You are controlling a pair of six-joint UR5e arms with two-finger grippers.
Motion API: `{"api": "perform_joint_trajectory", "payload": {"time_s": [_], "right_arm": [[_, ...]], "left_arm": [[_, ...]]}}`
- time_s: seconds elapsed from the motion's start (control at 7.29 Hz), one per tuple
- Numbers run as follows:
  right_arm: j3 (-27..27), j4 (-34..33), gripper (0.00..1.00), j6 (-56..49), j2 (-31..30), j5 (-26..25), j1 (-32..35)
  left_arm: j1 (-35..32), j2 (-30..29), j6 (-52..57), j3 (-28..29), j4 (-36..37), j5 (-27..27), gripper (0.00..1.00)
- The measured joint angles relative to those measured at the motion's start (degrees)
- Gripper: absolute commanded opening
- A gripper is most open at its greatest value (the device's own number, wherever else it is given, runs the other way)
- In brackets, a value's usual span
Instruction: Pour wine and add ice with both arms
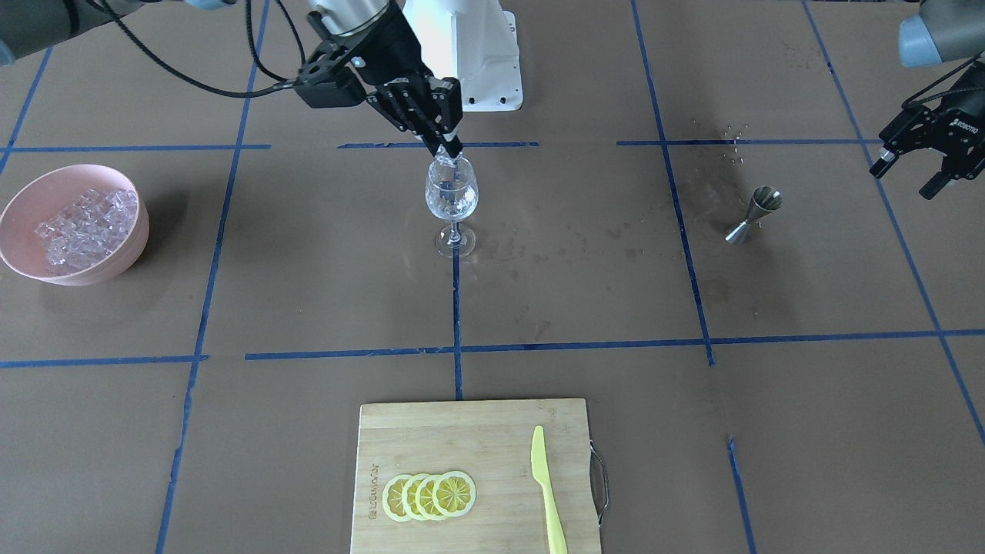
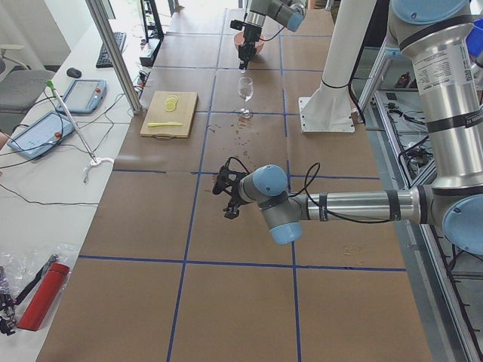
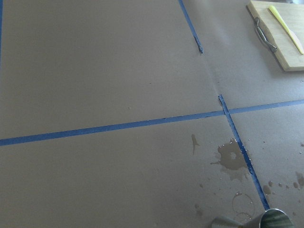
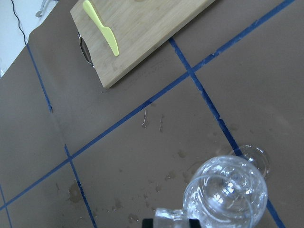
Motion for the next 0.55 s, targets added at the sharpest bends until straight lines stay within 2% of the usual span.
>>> {"api": "perform_joint_trajectory", "payload": {"time_s": [0.55], "right_arm": [[-0.3, -0.4, 0.0, 0.7, -0.2, -1.5, -1.9]], "left_arm": [[0.0, 0.5, 0.0, -0.3, -0.1, 0.0, 1.0]]}}
